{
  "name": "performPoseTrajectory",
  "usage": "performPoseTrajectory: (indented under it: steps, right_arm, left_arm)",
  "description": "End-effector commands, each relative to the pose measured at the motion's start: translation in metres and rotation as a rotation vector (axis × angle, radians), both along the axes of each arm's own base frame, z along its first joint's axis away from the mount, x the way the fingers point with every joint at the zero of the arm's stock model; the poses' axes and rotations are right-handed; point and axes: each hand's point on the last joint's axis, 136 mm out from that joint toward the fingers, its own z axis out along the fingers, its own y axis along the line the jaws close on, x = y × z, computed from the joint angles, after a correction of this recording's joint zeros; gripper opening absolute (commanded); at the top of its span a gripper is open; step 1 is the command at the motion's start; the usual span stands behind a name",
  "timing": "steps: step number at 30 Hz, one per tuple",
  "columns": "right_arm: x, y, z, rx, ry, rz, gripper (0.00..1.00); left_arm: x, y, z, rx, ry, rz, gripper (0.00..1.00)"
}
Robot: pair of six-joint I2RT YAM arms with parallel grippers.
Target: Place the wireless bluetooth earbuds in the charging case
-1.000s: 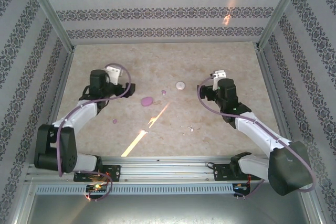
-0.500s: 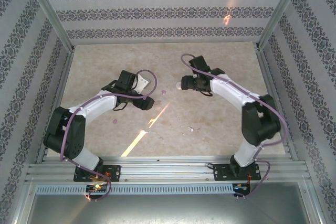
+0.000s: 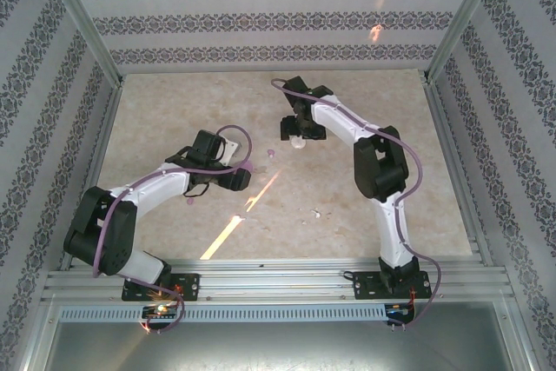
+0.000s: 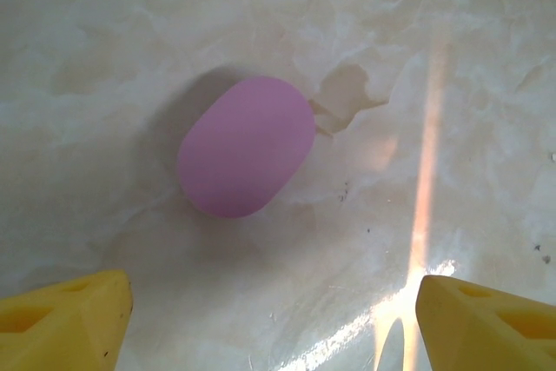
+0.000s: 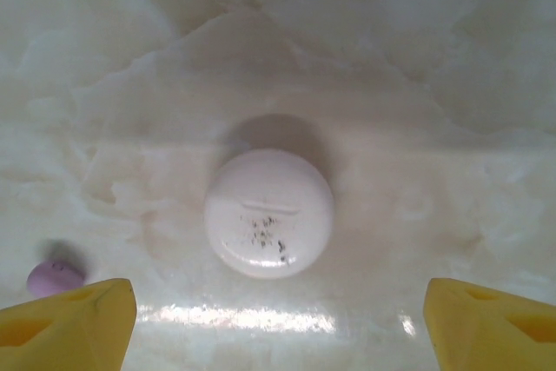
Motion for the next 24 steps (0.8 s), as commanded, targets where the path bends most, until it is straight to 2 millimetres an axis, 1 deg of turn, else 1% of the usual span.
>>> performPoseTrajectory:
  steps: [1, 6, 10, 14, 18, 20, 22, 24]
  right_arm:
    - [0.001, -0.005, -0.010, -0.035, 0.057, 0.011, 0.85]
    - [0.015, -0.003, -0.021, -0.011, 0.073, 0.010, 0.80]
    - [0.015, -0.007, -0.033, 0.003, 0.108, 0.002, 0.73]
    - [0.006, -0.015, -0.045, -0.027, 0.144, 0.002, 0.69]
    - [-0.004, -0.015, -0.051, -0.026, 0.165, 0.010, 0.62]
    - [-0.010, -0.015, -0.053, -0.018, 0.173, 0.013, 0.57]
    - [-0.017, -0.014, -0.053, 0.002, 0.185, 0.016, 0.48]
    - [-0.025, -0.013, -0.052, 0.020, 0.197, 0.015, 0.43]
  left_arm:
    - [0.007, -0.011, 0.010, -0.058, -0.051, 0.011, 0.84]
    - [0.014, -0.015, 0.012, -0.076, -0.075, 0.006, 0.82]
    - [0.020, -0.015, 0.012, -0.071, -0.077, 0.026, 0.81]
    - [0.023, -0.015, 0.015, -0.086, -0.089, 0.043, 0.81]
    - [0.024, -0.016, 0.016, -0.097, -0.091, 0.052, 0.80]
    - [0.025, -0.016, 0.017, -0.099, -0.089, 0.060, 0.80]
    - [0.025, -0.017, 0.019, -0.112, -0.088, 0.066, 0.80]
    - [0.024, -0.018, 0.021, -0.130, -0.084, 0.075, 0.80]
